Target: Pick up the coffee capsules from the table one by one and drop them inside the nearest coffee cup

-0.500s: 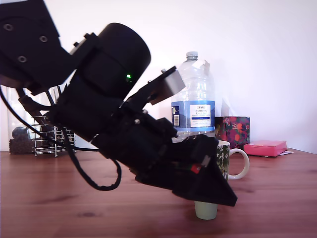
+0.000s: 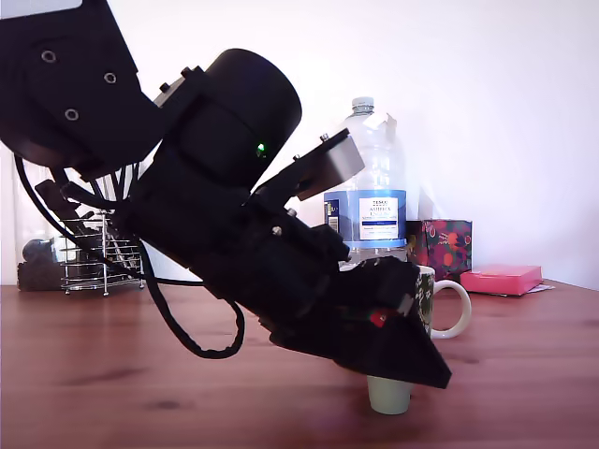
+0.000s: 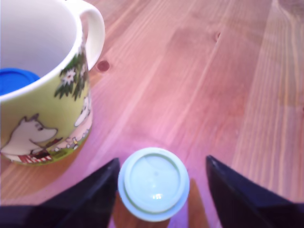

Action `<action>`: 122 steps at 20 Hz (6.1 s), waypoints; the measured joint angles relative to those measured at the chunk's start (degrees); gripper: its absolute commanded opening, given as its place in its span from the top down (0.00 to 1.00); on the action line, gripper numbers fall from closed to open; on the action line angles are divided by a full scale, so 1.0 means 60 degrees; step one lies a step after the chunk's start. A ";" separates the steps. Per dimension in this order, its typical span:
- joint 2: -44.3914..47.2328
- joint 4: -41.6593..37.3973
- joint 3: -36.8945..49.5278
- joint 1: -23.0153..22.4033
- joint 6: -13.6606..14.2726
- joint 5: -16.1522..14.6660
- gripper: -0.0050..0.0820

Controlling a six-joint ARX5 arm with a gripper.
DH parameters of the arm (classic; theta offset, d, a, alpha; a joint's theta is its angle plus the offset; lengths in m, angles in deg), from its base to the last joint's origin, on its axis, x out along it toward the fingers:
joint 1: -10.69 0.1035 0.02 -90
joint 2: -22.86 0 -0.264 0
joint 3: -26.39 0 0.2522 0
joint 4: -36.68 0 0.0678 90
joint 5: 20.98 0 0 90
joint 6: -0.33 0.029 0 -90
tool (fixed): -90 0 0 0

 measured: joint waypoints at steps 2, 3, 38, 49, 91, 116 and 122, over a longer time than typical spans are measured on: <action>0.0000 0.0004 0.0000 0.0000 0.0000 0.0000 0.63; 0.0000 0.0000 -0.0004 -0.0004 0.0000 0.0000 0.63; -0.1402 0.0313 -0.1468 0.0925 0.0441 0.0372 0.63; -0.0608 0.4645 -0.4448 0.1129 0.0503 0.0346 0.63; -0.0004 0.5661 -0.5490 0.1566 0.0754 0.0095 0.96; -0.8706 0.2728 0.3537 0.6411 -0.0535 0.0095 0.96; -1.1227 0.3497 0.4532 0.6801 -0.1137 0.0131 0.96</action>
